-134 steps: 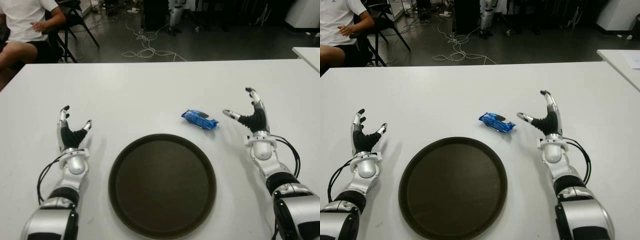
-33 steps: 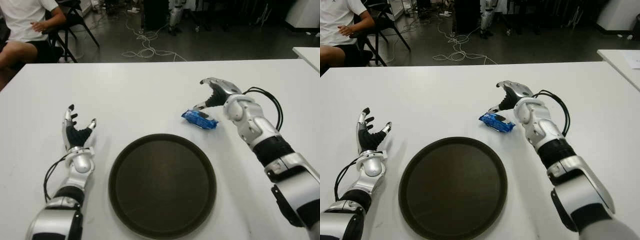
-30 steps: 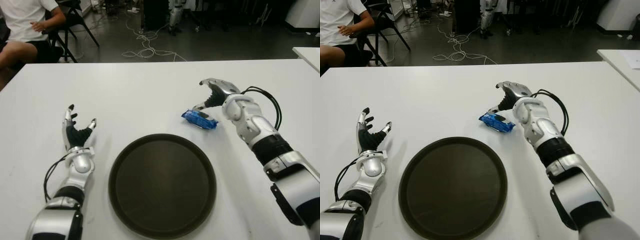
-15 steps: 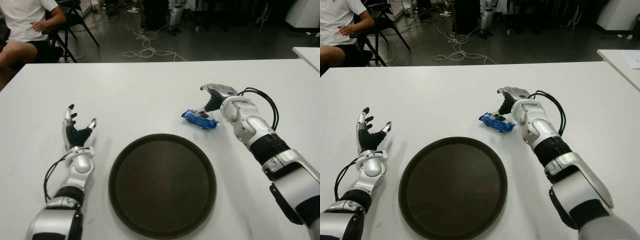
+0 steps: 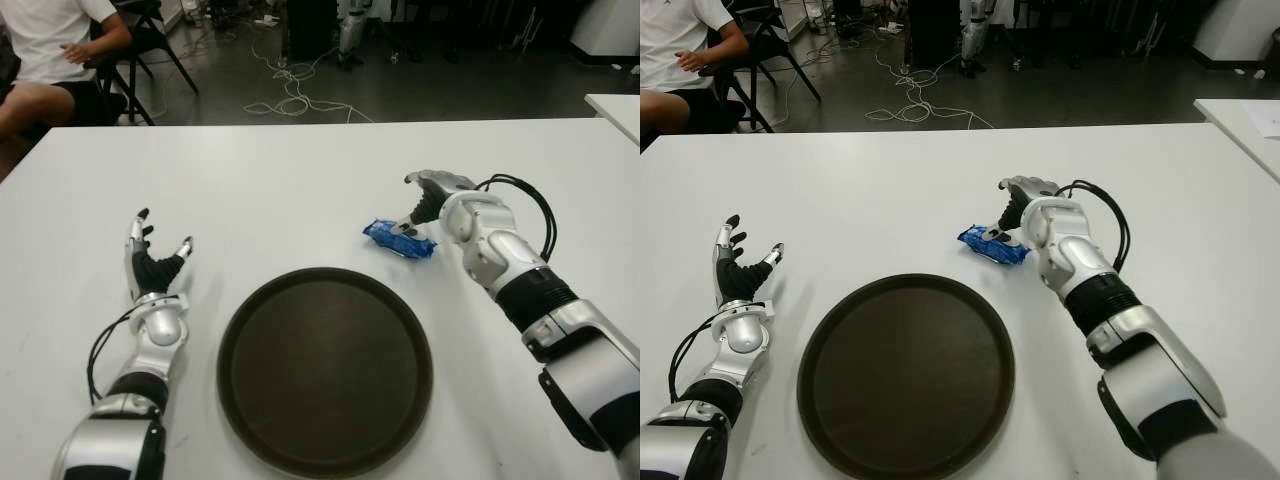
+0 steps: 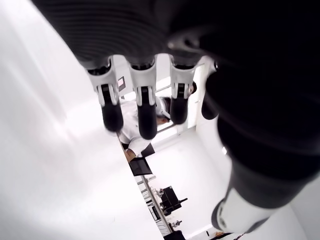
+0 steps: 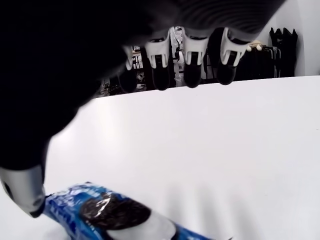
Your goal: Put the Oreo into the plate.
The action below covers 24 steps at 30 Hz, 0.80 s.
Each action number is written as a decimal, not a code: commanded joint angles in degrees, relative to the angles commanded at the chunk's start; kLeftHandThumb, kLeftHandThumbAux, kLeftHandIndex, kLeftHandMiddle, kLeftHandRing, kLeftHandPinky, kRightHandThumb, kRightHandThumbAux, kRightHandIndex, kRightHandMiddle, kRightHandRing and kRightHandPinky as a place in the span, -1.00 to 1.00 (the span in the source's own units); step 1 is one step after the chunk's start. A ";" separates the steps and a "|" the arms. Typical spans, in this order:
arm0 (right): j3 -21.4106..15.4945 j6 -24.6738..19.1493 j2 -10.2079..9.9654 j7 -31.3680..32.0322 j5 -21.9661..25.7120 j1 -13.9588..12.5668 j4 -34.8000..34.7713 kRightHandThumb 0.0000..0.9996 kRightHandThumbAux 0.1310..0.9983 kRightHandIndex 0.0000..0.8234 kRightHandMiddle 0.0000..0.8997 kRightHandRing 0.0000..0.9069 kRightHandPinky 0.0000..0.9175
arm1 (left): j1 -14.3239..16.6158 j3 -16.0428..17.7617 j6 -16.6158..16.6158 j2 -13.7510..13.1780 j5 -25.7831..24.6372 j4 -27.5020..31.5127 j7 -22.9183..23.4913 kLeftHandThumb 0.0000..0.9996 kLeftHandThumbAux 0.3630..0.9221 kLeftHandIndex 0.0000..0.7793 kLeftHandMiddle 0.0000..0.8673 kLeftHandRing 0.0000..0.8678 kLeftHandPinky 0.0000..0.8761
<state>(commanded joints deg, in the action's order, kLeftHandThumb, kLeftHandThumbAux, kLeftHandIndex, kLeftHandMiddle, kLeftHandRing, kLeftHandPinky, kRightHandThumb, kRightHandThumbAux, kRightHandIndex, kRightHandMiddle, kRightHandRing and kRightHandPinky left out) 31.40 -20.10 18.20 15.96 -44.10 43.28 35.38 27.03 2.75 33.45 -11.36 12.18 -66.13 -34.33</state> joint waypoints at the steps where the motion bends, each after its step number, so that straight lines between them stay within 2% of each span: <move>1: 0.12 -0.16 0.11 0.20 -0.08 -0.12 -0.17 -1.00 0.12 -0.96 -0.86 -0.91 -1.00 | 0.02 -0.03 -0.09 -0.02 0.09 -0.02 -0.14 -0.77 0.58 -0.73 -0.74 -0.72 -0.67; 13: -0.31 -1.68 0.72 0.78 0.08 -2.61 -2.49 -1.00 0.19 -0.97 -0.87 -0.91 -1.00 | 0.17 0.03 -0.03 -0.20 0.30 -0.25 -0.52 -0.75 0.62 -0.71 -0.73 -0.68 -0.57; 24: -1.23 -2.30 0.57 1.78 1.12 -4.25 -3.84 -1.00 0.21 -0.94 -0.85 -0.90 -1.00 | 0.17 0.02 0.03 -0.22 0.35 -0.36 -0.50 -0.71 0.58 -0.71 -0.74 -0.72 -0.65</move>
<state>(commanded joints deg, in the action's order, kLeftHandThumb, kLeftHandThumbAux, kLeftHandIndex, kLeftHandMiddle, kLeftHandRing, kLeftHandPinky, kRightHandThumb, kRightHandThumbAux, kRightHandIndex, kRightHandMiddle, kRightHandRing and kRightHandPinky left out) 30.17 -22.40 18.77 17.74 -42.98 39.02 31.54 27.19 2.77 33.48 -11.58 12.52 -66.49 -34.83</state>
